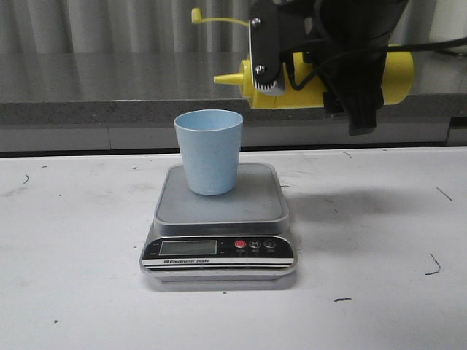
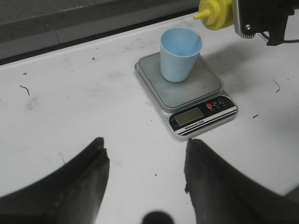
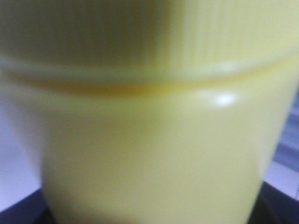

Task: Pour seasoning into cup on scale with both arms
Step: 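Lift the yellow bottle and tilt its nozzle toward the blue cup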

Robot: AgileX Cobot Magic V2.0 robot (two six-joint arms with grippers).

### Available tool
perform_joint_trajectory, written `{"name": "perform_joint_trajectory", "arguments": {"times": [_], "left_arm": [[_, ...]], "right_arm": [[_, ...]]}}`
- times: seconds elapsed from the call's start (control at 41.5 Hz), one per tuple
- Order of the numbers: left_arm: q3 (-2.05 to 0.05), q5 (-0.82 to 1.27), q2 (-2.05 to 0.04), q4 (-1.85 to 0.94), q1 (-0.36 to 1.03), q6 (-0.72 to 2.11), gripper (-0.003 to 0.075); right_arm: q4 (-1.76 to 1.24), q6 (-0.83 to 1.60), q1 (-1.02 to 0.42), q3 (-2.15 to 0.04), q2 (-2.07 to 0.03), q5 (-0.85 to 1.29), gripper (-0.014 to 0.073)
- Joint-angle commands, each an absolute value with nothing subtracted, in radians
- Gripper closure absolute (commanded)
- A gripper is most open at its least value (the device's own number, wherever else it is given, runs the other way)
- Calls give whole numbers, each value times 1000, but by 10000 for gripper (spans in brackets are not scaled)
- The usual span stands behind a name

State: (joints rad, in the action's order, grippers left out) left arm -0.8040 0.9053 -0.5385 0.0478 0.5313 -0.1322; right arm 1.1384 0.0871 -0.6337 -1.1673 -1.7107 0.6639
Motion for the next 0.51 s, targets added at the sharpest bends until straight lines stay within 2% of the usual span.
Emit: {"name": "perform_joint_trajectory", "arguments": {"times": [0.0,0.482], "left_arm": [[-830,836,-541,47,535,-143,351],[-830,836,-541,47,535,-143,351]], "right_arm": [[1335,100,-645,-1206,-1675,715,211],[1576,100,-646,-1206,-1678,733,211]]}}
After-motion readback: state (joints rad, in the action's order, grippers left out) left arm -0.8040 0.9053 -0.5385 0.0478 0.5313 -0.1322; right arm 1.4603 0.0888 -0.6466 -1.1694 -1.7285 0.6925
